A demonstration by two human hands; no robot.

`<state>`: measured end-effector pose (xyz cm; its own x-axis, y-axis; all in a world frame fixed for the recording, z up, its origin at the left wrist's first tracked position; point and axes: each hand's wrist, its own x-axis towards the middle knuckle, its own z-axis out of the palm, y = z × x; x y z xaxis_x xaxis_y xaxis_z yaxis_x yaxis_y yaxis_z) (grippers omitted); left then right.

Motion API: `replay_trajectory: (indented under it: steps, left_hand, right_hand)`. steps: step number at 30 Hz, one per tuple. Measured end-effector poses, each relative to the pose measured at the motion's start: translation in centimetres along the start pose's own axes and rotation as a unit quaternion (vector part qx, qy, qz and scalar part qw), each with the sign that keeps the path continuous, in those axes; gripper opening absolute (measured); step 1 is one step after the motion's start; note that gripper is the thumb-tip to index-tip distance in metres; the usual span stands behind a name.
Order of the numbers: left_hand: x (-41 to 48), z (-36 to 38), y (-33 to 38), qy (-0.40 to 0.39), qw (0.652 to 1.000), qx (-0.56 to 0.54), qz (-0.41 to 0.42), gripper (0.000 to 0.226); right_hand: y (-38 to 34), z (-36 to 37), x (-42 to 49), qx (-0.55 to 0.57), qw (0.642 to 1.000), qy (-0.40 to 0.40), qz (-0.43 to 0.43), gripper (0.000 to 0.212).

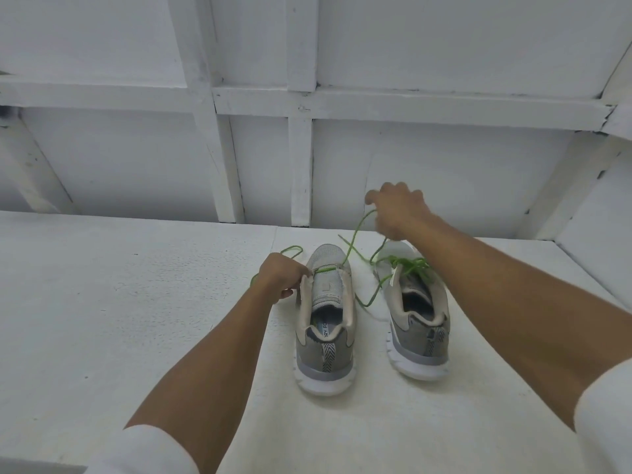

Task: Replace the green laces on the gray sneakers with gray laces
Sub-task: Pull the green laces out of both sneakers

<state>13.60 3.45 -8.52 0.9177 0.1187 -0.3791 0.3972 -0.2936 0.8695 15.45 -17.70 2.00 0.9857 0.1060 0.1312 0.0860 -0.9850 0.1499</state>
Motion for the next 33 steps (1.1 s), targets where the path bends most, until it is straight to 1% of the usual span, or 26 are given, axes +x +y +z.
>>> replay_trajectory:
  steps: [2, 3, 4, 6, 8, 9, 11, 12, 15, 16, 18, 19, 21, 22, 23, 24, 26, 27, 28, 30, 31, 33]
  left_hand:
    - [-0.1, -0.1, 0.0, 0.007, 1.000, 0.013, 0.003, 0.029]
    - [-0.2, -0.1, 0.0, 0.009, 1.000, 0.021, 0.006, 0.029]
    - [-0.2, -0.2, 0.1, 0.011, 0.999, 0.029, 0.009, 0.029]
    - [-0.4, -0.2, 0.1, 0.013, 0.999, 0.035, 0.014, 0.028]
    - [-0.4, -0.2, 0.1, 0.014, 0.999, 0.035, 0.016, 0.027]
    - [-0.5, -0.2, 0.1, 0.014, 0.999, 0.034, 0.017, 0.027]
    - [-0.4, -0.2, 0.0, 0.010, 0.999, 0.029, 0.017, 0.027]
    - [-0.4, -0.2, -0.1, 0.007, 0.999, 0.027, 0.017, 0.026]
    - [-0.4, -0.3, -0.1, 0.001, 0.999, 0.026, 0.018, 0.024]
    - [-0.3, -0.3, -0.1, 0.001, 0.999, 0.028, 0.018, 0.024]
    - [-0.4, -0.3, 0.0, -0.002, 0.999, 0.030, 0.018, 0.024]
    - [-0.4, -0.3, 0.1, -0.003, 0.999, 0.028, 0.018, 0.025]
    - [-0.4, -0.3, 0.1, -0.007, 0.999, 0.026, 0.017, 0.025]
    - [-0.5, -0.3, 0.2, -0.008, 0.999, 0.027, 0.017, 0.026]
    - [-0.5, -0.4, 0.2, -0.008, 0.999, 0.028, 0.017, 0.026]
    - [-0.6, -0.4, 0.2, -0.007, 0.999, 0.028, 0.018, 0.026]
    - [-0.7, -0.4, 0.1, -0.006, 0.999, 0.026, 0.020, 0.027]
    - [-0.8, -0.4, 0.1, -0.005, 0.999, 0.027, 0.020, 0.027]
    - [-0.8, -0.4, 0.1, -0.005, 0.999, 0.027, 0.021, 0.026]
    - [-1.0, -0.4, 0.1, -0.005, 0.999, 0.026, 0.021, 0.023]
    - [-1.0, -0.3, 0.1, -0.006, 0.999, 0.025, 0.019, 0.023]
    - [-0.9, -0.4, 0.0, -0.005, 1.000, 0.018, 0.015, 0.023]
  right_hand:
    - [-1.8, 1.3, -0.3, 0.017, 0.998, -0.032, -0.049, 0.059]
    - [-2.7, 2.2, -0.5, 0.017, 0.996, -0.048, -0.075, 0.058]
    - [-3.5, 3.0, -0.7, 0.012, 0.993, -0.069, -0.095, 0.053]
    - [-4.5, 4.5, -1.0, -0.010, 0.989, -0.101, -0.110, 0.035]
    - [-4.9, 5.7, -1.2, -0.021, 0.989, -0.104, -0.103, 0.021]
    - [-4.8, 5.9, -1.2, -0.022, 0.990, -0.100, -0.099, 0.019]
    - [-4.2, 5.3, -1.2, -0.030, 0.993, -0.072, -0.086, 0.023]
    - [-3.7, 4.5, -1.1, -0.038, 0.996, -0.043, -0.072, 0.026]
    - [-1.0, 2.1, -0.2, -0.029, 0.997, 0.073, 0.013, 0.034]
    - [0.0, 1.3, 0.0, -0.021, 0.995, 0.090, 0.039, 0.034]
    - [0.9, 0.7, 0.5, -0.013, 0.996, 0.072, 0.059, 0.037]
    - [0.7, 0.7, 0.5, 0.001, 0.998, 0.049, 0.049, 0.044]
    - [-0.8, 1.5, 0.4, 0.044, 0.999, 0.001, 0.003, 0.060]
    - [-1.8, 2.4, 0.1, 0.055, 0.998, -0.022, -0.027, 0.061]
    - [-2.8, 3.3, -0.2, 0.055, 0.996, -0.044, -0.057, 0.054]
    - [-3.7, 4.3, -0.5, 0.047, 0.994, -0.066, -0.080, 0.042]
    - [-4.9, 5.6, -1.2, 0.035, 0.991, -0.095, -0.092, 0.018]
    - [-5.1, 5.8, -1.3, 0.034, 0.991, -0.093, -0.087, 0.012]
    - [-5.0, 5.7, -1.4, 0.028, 0.993, -0.084, -0.080, 0.010]
    - [-4.2, 4.7, -1.2, -0.017, 0.997, -0.037, -0.063, 0.021]
    - [-3.5, 4.0, -0.9, -0.039, 0.998, -0.001, -0.044, 0.028]
    - [-1.6, 2.3, -0.1, -0.041, 0.996, 0.074, 0.018, 0.036]
